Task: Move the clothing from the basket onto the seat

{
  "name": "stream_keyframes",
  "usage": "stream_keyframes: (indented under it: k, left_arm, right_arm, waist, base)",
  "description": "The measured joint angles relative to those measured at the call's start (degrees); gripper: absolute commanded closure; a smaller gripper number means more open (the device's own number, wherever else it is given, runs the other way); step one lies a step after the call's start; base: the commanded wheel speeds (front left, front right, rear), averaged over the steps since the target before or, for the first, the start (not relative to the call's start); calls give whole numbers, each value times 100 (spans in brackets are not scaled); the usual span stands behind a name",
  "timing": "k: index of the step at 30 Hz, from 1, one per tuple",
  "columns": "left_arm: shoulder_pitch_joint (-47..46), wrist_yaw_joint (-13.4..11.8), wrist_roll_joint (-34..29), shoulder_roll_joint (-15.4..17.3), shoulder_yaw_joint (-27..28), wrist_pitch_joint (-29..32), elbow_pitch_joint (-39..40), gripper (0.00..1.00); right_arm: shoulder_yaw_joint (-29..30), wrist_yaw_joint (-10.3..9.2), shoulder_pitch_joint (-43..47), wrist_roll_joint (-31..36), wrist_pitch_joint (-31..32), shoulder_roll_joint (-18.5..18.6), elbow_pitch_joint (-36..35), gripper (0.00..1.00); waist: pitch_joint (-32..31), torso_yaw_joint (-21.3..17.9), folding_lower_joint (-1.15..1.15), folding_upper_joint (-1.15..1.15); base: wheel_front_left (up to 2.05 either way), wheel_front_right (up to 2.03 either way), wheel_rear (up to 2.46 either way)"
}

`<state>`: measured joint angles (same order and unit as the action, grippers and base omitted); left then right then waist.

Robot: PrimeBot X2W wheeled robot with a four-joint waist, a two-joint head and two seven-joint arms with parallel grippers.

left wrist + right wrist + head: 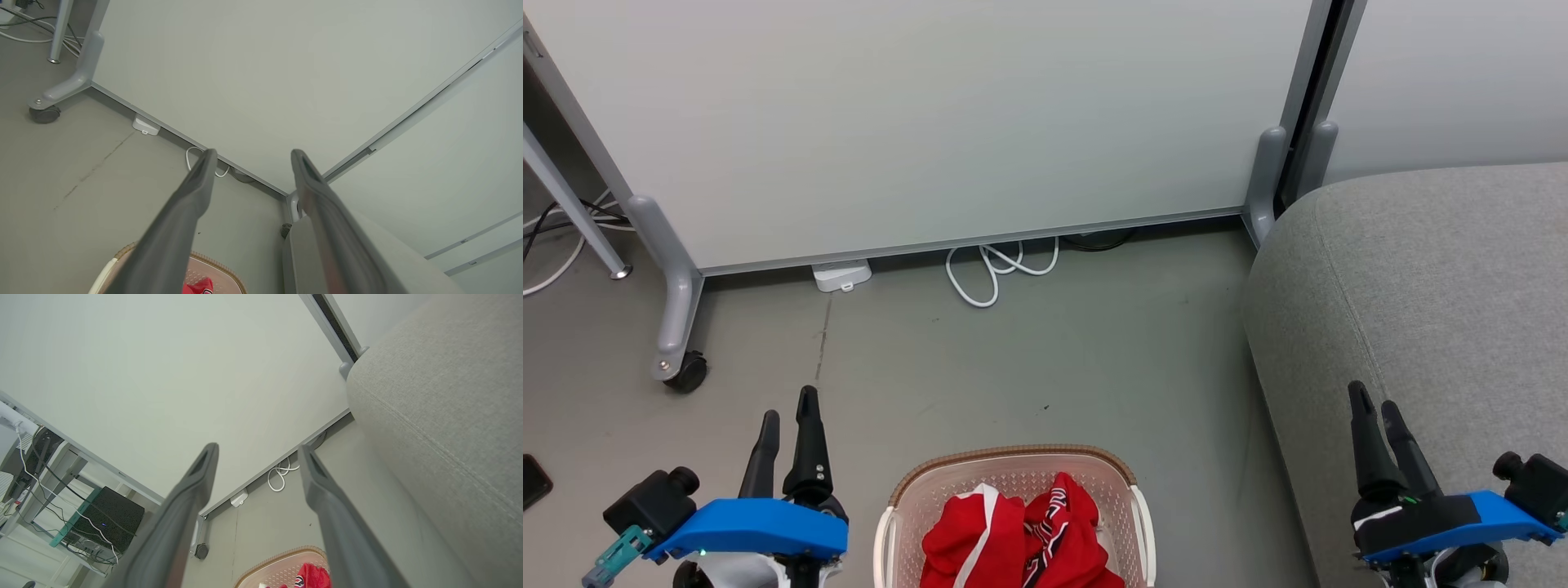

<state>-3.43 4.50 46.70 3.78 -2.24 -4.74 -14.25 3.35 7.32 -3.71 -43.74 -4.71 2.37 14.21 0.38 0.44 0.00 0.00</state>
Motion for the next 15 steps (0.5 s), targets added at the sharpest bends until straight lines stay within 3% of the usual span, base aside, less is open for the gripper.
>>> stream_keyframes:
  k: [15]
  left_arm:
    - [2,-42,-1088,21,-105,-250,18,0]
  right_arm:
    - [65,7,-2,1140,-250,8,77,0]
  waist:
    - [-2,19,0,0]
  base:
    - [0,0,0]
